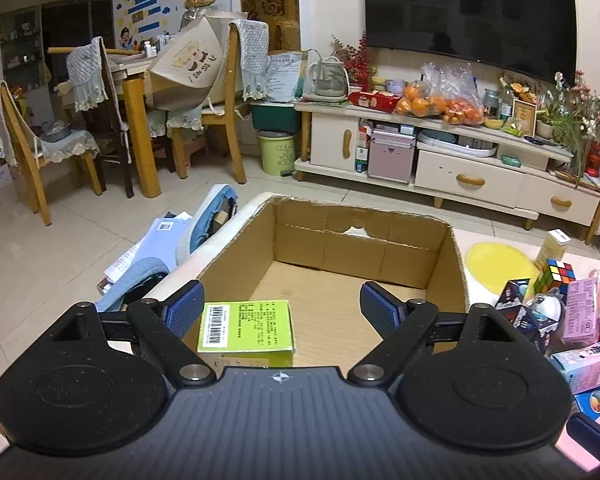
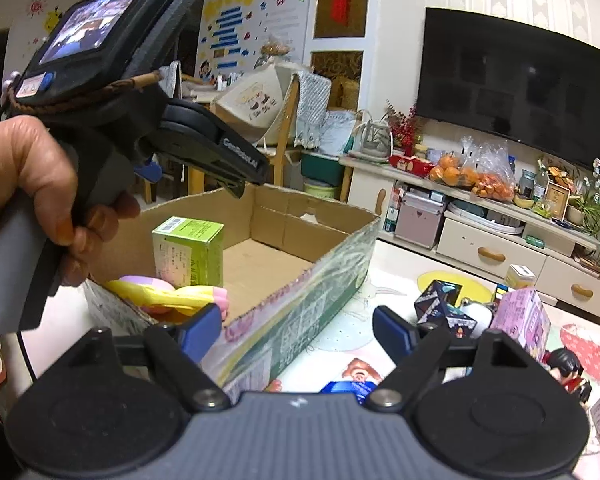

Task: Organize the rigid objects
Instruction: 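Move both tools back from the cardboard box to the table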

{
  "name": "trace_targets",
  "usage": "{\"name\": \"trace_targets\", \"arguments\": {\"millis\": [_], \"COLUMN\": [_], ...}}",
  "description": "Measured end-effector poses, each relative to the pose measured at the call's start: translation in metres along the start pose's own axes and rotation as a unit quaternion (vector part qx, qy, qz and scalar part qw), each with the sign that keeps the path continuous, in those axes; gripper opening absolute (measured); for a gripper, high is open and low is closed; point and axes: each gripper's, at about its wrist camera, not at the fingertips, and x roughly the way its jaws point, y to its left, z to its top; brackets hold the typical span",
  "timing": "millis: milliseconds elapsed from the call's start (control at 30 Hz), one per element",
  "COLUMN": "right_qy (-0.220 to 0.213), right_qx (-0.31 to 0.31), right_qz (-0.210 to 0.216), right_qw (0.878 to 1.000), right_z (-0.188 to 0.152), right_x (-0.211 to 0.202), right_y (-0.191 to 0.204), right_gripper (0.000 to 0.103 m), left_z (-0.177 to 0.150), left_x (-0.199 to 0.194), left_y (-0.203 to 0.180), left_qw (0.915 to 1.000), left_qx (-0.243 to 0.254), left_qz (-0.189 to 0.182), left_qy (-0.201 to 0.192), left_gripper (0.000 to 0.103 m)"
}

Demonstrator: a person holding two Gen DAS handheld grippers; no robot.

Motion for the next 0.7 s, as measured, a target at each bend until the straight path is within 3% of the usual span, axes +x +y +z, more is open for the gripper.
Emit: {"name": "trace_targets", "arguments": {"millis": [300,700], "right_qy": [0.031,0.024], "right_qx": [0.029,0.101], "right_qz": [-0.036,-0.127], "right_qw": [0.998,0.987], "right_z": [-0.03,-0.051], "right_x": [0.009,-0.004], "right_y": [-0.03,-0.099], "right_gripper": [0.084,0.091], "left_z": [-0.001,-0.013], "left_x": [-0.004,-0.022], "left_y": [-0.003,-0.029], "left_qw": [0.9995,0.9912], "left_qx": [0.011,0.053], "left_qz": [-0.028,-0.116], "left_qy": [-0.012,-0.035], "left_gripper": [0.103,0.103]}}
